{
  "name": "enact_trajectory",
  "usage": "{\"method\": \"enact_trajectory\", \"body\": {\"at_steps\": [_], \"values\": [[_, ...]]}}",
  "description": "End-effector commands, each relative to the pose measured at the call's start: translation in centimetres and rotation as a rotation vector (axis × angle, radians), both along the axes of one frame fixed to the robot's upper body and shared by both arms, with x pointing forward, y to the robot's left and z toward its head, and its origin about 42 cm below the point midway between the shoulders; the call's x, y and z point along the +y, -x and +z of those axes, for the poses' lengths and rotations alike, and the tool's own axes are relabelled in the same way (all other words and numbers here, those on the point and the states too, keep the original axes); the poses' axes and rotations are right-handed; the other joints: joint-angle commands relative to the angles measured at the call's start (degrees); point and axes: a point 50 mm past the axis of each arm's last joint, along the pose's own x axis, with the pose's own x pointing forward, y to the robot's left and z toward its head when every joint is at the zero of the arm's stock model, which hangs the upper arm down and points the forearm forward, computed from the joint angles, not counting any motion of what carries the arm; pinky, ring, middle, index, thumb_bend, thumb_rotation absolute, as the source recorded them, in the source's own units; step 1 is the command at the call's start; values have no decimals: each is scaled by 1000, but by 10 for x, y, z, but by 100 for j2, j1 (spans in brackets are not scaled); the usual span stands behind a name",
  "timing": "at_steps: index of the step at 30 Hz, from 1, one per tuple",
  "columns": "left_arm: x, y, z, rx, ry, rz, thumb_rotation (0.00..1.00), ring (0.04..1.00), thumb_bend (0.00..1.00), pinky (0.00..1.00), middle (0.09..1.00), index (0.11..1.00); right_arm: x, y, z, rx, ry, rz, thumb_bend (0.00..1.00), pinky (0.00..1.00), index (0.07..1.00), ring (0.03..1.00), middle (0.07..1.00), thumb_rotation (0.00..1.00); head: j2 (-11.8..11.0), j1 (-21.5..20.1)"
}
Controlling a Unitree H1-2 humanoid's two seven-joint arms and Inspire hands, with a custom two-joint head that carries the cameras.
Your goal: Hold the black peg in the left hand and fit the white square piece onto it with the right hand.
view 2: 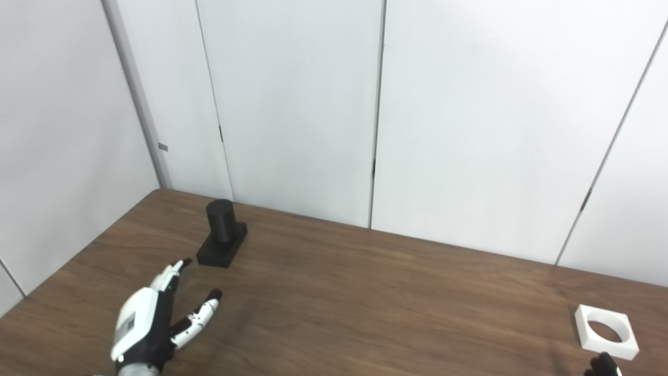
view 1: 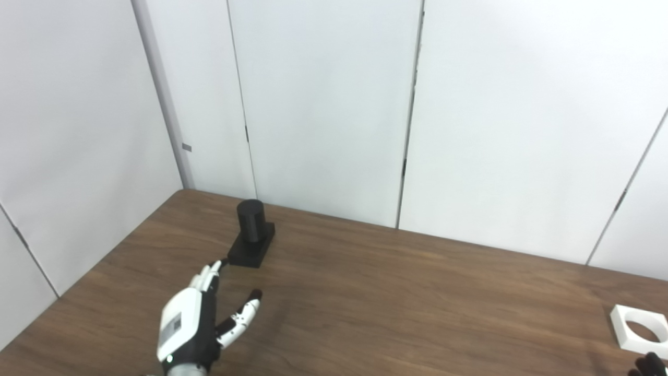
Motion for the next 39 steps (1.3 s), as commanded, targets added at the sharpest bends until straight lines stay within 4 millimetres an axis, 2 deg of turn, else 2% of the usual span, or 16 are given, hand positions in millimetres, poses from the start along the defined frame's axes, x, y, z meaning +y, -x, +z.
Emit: {"method": "enact_trajectory", "body": {"at_steps": [1, 3, 5, 12, 15, 21, 28, 39], "values": [[3, -17, 9, -7, -60, 15, 610, 956, 651, 841, 959, 900, 12, 8, -23, 55, -49, 2, 826, 1000, 1000, 1000, 1000, 1000, 11, -10], [8, -25, 6, 23, -81, 30, 588, 952, 659, 822, 959, 890, 13, 8, -23, 55, -47, -1, 826, 1000, 1000, 1000, 1000, 1000, 17, -18], [12, -35, 4, 55, -114, 42, 587, 960, 663, 849, 965, 885, 14, 8, -23, 53, -51, -3, 807, 1000, 1000, 1000, 1000, 1000, 20, -30], [23, -67, 1, 155, -222, 78, 693, 998, 760, 952, 977, 875, 19, 8, -22, 62, -67, -12, 787, 1000, 1000, 1000, 997, 1000, 30, -112], [28, -79, -1, 191, -254, 78, 719, 1000, 781, 994, 989, 859, 22, 8, -21, 68, -83, -17, 748, 1000, 1000, 1000, 1000, 1000, 42, -151], [33, -100, -4, 214, -291, 80, 731, 1000, 789, 1000, 995, 821, 25, 8, -22, 69, -75, -23, 647, 1000, 994, 1000, 992, 1000, 38, -207], [41, -121, -1, 261, -348, 98, 819, 1000, 820, 1000, 1000, 846, 27, 7, -23, 67, -60, -35, 637, 1000, 994, 1000, 985, 1000, 30, -233], [42, -142, 7, 264, -377, 131, 853, 1000, 869, 1000, 1000, 872, 29, 7, -25, 62, -64, -38, 638, 1000, 986, 1000, 980, 1000, 34, -266]]}}
